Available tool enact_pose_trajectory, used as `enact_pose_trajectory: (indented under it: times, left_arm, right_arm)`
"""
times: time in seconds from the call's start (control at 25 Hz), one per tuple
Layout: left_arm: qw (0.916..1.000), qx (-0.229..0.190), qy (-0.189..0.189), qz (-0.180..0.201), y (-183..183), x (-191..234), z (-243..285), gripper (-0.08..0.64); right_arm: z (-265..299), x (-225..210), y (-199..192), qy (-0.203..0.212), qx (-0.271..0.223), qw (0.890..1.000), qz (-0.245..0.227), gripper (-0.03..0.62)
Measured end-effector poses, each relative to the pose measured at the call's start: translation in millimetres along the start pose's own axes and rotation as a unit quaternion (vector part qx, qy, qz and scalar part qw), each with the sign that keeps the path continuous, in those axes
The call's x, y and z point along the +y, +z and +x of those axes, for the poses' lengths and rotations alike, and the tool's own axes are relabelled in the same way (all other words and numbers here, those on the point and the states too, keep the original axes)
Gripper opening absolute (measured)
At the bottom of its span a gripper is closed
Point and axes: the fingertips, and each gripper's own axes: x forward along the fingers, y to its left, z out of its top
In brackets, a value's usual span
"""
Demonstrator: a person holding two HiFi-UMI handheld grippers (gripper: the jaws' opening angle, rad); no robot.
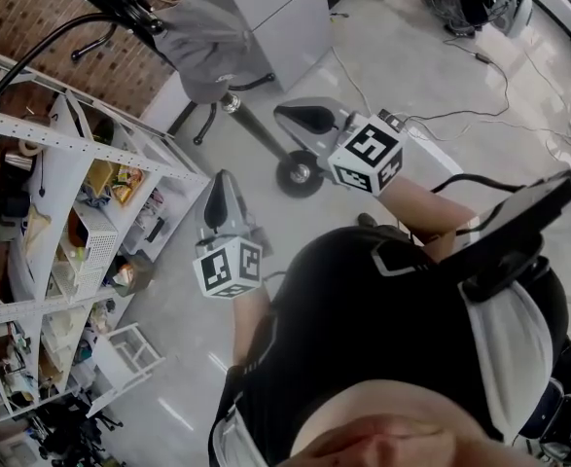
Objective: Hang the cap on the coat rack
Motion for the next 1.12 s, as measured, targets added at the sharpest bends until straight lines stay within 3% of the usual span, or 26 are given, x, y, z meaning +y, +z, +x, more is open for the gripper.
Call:
enact_pose_trajectory:
  times: [0.24, 1.12]
  left_arm:
    - [1.0, -0.003, 0.007, -0.001, 0, 5, 0, 0.002]
    - [0.9998, 0.009, 0.02, -0.003, -3, 12, 4, 0.002]
  right_arm:
    - [2, -9, -5, -0.02, 0.005, 1.0, -0.003, 0.008]
    - [16, -11, -7, -0.009, 0.006, 1.0, 0.008, 0.008]
